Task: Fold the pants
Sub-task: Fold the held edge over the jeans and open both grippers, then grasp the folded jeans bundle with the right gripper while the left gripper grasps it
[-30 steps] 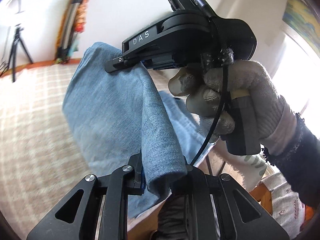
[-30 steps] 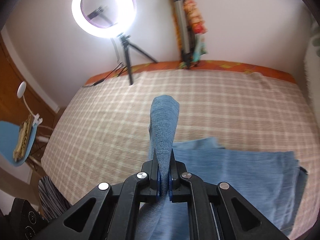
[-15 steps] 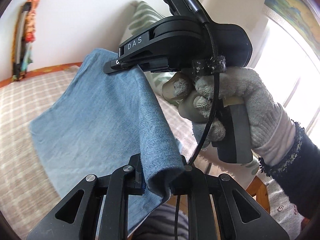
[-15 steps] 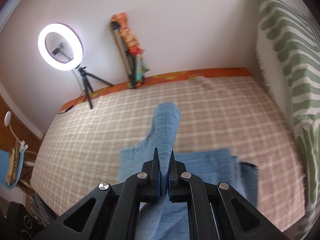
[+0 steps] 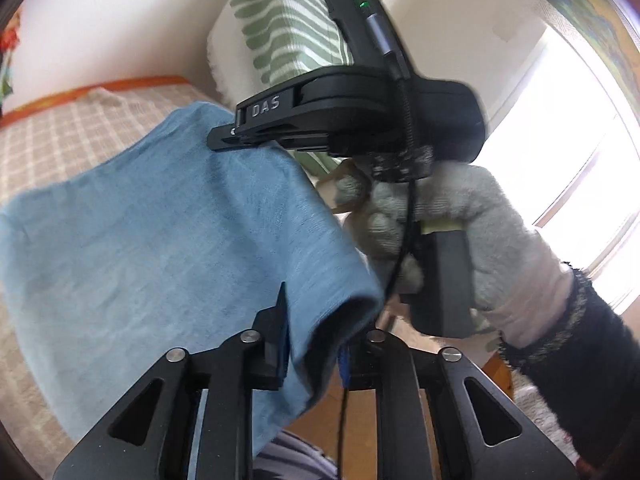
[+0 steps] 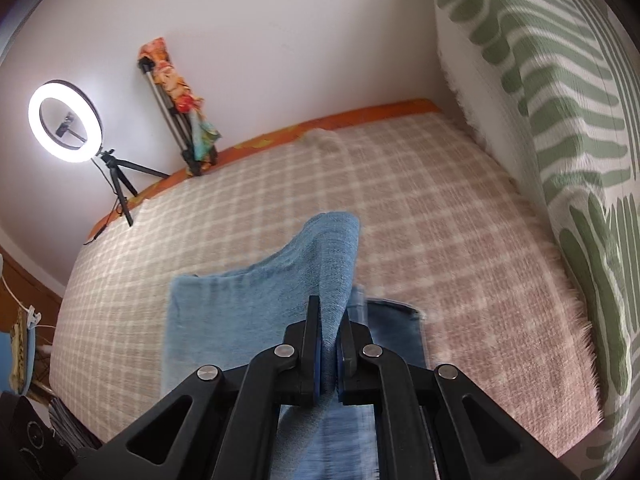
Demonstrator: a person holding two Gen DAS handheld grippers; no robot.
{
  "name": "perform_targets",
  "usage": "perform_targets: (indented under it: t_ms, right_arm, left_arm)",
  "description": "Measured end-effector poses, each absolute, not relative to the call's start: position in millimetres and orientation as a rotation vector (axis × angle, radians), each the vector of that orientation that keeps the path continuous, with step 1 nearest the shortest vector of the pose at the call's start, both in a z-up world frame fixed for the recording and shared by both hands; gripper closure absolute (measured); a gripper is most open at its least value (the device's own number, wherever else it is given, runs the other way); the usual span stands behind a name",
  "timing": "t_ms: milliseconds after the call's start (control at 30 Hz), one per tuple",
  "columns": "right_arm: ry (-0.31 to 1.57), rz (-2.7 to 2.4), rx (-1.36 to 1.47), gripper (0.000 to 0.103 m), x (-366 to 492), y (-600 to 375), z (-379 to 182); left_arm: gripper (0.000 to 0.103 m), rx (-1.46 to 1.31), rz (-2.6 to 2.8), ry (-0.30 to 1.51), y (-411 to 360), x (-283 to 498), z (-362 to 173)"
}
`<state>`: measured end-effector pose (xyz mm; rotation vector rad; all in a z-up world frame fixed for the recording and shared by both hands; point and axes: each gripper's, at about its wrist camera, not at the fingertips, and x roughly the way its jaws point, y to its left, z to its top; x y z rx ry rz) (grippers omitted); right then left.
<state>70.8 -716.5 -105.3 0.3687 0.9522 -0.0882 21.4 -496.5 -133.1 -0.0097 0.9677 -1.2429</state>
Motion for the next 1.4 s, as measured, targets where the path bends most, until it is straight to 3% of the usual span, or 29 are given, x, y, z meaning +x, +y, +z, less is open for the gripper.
perform_targets:
  t_ms: [67,400,600,667,900,1233,1300,1400]
  right_arm:
    - [0.966,-0.075,0.373,0.101,74,-723,-115]
    - [0.984,0.017,0.312,0.099,81,-738,-152]
    - [0.972,0.0,0.28,0.084,69,-749,-146]
    - [0.958,-0.045,0.265,0.071,61,-751,-139]
    - [0.899,0.049,0.196,0.068,26,-722,-114]
    - [1.039,0.082,0.168,0.07,16,-709,-159]
    - [1.048,0.081,0.171,0.07,16,-709,-165]
    - [1.067,0.076,0.147,0.07,17,-706,-172]
  left_arm:
    - [0.08,-0.004,-1.265,0.987,-501,16,-133]
    - [0.08,0.037,-1.189,0.939,-447,14,-120]
    - [0.08,0.053,-1.033,0.949,-412,38,-134]
    - [0.08,0.064,-1.0,0.947,-407,46,-144]
    - [0.076,0.056,-0.923,0.976,-390,54,-161]
    - [0.07,0.028,-0.847,1.046,-377,63,-181]
    - [0.06,0.035,-0.837,1.049,-377,64,-183]
    - [0.055,0.033,-0.824,1.059,-376,67,-185]
